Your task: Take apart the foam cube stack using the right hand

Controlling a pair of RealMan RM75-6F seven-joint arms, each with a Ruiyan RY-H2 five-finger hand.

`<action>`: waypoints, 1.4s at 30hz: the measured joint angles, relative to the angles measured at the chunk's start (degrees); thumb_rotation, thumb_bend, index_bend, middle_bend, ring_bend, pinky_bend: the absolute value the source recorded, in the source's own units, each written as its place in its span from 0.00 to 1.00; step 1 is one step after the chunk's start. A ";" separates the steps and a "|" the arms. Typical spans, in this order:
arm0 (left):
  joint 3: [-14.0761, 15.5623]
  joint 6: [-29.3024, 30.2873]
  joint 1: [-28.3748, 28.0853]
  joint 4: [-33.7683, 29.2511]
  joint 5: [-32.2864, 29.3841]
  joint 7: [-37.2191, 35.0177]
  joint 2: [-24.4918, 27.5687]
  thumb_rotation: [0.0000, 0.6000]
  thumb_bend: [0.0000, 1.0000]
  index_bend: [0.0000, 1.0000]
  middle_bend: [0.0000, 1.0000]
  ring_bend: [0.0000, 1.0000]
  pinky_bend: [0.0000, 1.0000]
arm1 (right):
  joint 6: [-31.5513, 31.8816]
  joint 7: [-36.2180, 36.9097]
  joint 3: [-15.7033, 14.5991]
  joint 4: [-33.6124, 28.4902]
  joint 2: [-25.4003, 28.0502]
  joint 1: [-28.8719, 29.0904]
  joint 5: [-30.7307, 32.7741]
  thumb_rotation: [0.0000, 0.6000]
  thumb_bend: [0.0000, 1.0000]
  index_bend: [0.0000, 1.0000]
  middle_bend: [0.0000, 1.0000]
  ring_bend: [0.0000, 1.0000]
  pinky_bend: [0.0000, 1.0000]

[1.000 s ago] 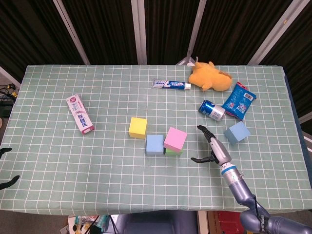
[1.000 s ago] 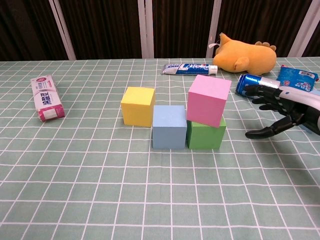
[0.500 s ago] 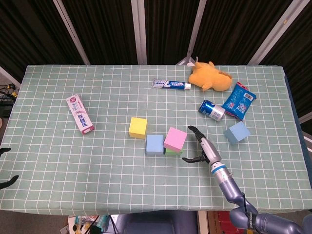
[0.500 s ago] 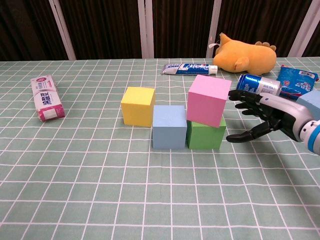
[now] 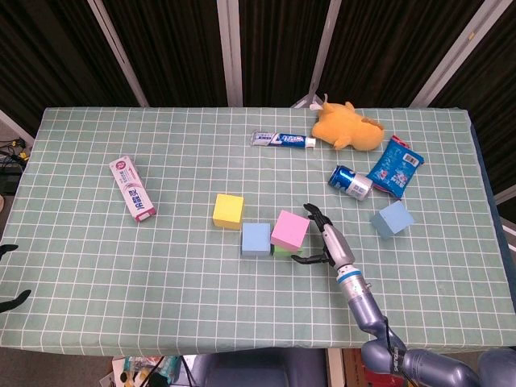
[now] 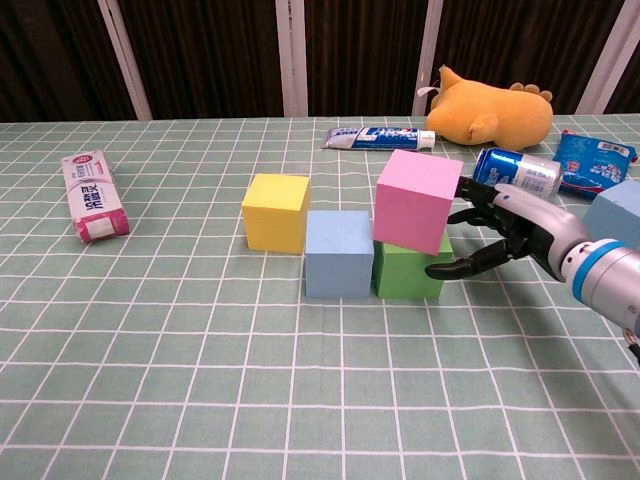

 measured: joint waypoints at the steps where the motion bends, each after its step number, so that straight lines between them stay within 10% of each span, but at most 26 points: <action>1: -0.02 -0.05 -0.02 -0.02 -0.10 0.06 0.00 1.00 0.13 0.26 0.00 0.00 0.00 | -0.02 -0.27 0.15 0.24 -0.36 0.13 0.23 1.00 0.10 0.09 0.11 0.25 0.00; 14: -0.42 -0.88 -0.52 -0.01 -1.40 0.68 -0.26 1.00 0.13 0.26 0.00 0.00 0.00 | 2.31 -6.10 1.83 1.63 -3.07 0.15 3.76 1.00 0.30 0.39 0.58 0.68 0.23; 42: -0.21 -0.95 -0.70 -0.24 -1.10 1.05 -0.46 1.00 0.13 0.26 0.00 0.00 0.00 | 8.81 -7.21 3.19 -3.38 12.75 -5.96 1.53 1.00 0.31 0.41 0.59 0.69 0.24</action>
